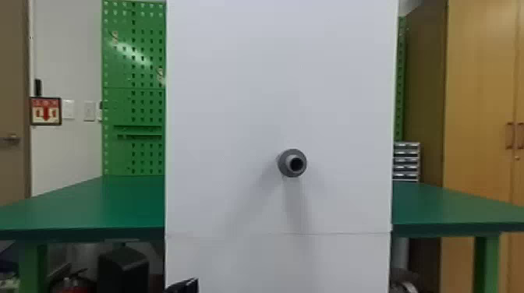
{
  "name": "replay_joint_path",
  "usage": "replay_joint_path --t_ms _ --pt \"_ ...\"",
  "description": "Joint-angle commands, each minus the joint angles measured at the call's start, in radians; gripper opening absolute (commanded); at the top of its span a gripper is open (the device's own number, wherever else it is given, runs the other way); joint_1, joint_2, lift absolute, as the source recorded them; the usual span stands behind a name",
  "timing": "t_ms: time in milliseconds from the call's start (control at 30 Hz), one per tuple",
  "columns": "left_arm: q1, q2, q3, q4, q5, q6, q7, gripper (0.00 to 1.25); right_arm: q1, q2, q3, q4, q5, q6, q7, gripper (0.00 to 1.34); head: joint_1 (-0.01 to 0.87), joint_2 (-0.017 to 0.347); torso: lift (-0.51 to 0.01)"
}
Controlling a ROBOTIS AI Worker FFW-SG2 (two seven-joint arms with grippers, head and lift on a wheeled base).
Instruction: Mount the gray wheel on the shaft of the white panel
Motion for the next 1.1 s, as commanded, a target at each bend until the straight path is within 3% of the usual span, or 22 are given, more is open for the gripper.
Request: replay_joint_path --t_ms 0,1067 --pt "0.001 -0.002 0.005 -0.020 -0.009 0.018 0.010 0.99 0.008 0.012 -0.019 0.000 0.004 -0.001 0.000 0.10 0.038 -0.013 -0.500" --pt "0.012 -0.005 0.016 -0.042 -0.029 0.017 0.046 0.99 0.011 0.011 -0.010 0.017 -0.033 0.024 0.000 0.10 0.038 -0.013 -0.500"
